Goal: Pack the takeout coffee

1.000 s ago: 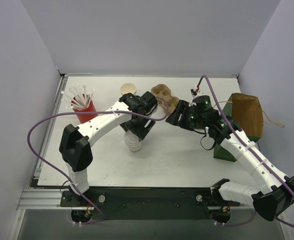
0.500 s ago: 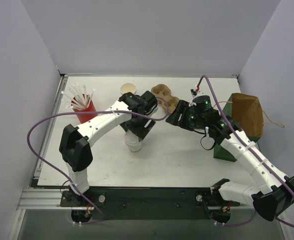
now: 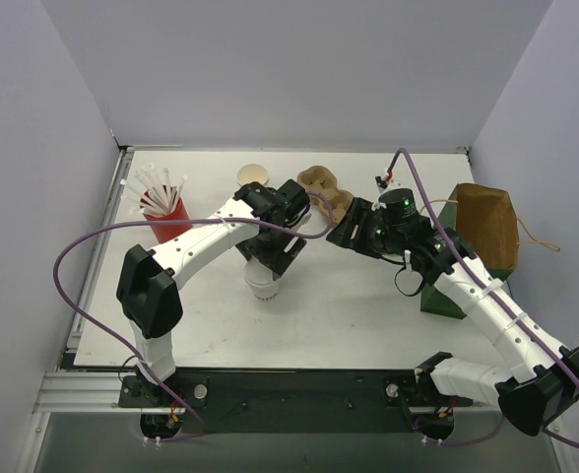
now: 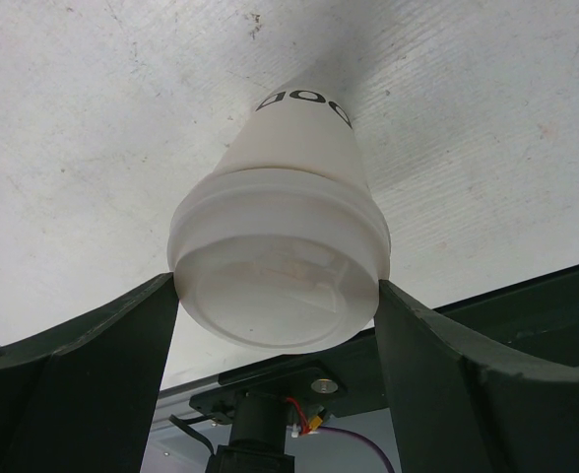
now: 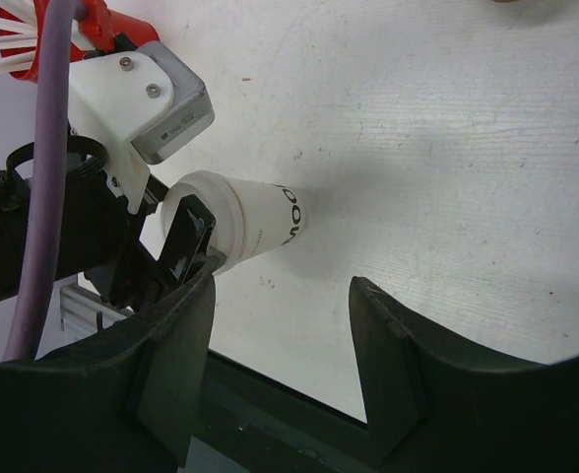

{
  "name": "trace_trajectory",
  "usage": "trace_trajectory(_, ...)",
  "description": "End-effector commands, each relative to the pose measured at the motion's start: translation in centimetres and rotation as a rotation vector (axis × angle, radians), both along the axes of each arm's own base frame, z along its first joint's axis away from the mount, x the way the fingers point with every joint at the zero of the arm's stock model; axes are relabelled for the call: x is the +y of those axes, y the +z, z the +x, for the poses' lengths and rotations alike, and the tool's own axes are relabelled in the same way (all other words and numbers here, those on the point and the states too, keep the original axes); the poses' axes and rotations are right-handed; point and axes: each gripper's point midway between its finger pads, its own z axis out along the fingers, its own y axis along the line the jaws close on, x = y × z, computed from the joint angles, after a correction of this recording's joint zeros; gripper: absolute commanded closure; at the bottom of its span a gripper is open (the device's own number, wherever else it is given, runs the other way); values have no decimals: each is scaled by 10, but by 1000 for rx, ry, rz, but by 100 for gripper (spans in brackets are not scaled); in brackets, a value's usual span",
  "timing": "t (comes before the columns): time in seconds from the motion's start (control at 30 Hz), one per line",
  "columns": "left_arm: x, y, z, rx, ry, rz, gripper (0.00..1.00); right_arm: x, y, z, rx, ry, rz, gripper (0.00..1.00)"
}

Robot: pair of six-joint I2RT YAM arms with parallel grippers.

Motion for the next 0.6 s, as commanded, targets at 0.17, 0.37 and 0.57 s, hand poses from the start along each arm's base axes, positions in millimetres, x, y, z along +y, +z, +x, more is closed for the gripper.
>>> trace_trajectory(0.17,6,0,-1,-4,-11,24,25,-2,-1,-2,-4,3,0,48)
trace_trajectory(0.37,5,-3,-3,6,-14,21,25,-2,-2,-2,-1,1,-1,48)
trace_trajectory(0.57,4,-2,-2,1,-11,20,23,-2,-3,-2,1,2,-2,48)
